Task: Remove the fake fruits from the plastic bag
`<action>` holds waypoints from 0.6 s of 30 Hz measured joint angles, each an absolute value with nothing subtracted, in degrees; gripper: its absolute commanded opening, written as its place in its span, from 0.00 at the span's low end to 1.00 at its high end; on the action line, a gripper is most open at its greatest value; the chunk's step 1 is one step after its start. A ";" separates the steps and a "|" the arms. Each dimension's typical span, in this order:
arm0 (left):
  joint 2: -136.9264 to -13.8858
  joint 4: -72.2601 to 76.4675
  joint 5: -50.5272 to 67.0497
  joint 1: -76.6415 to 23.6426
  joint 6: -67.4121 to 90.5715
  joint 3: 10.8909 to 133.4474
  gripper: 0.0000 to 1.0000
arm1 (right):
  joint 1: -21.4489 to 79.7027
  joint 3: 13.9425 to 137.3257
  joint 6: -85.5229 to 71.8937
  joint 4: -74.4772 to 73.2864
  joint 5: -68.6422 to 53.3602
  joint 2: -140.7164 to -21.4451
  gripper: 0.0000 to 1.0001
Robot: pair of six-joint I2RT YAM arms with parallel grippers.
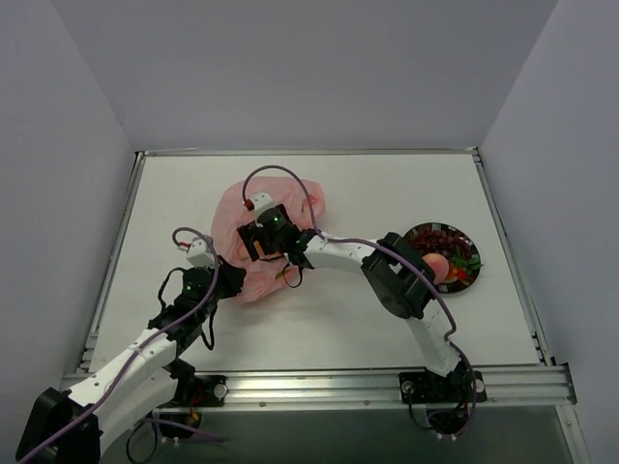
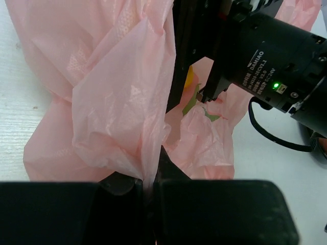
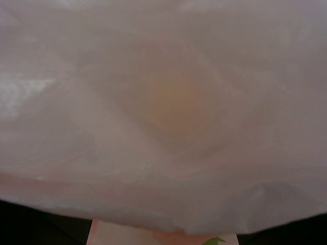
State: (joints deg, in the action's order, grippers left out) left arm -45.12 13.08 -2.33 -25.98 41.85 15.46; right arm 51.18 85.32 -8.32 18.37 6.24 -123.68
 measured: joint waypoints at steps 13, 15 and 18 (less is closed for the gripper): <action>-48.27 14.37 -3.66 -25.80 42.44 15.66 0.02 | 50.68 85.80 -7.86 17.96 4.01 -125.69 0.24; -48.27 14.33 -4.60 -25.80 42.54 16.12 0.02 | 50.68 83.99 -8.19 18.13 1.69 -123.07 0.24; -48.21 14.15 -5.78 -25.80 42.85 17.19 0.02 | 50.72 81.89 -9.13 18.20 -1.43 -117.91 0.24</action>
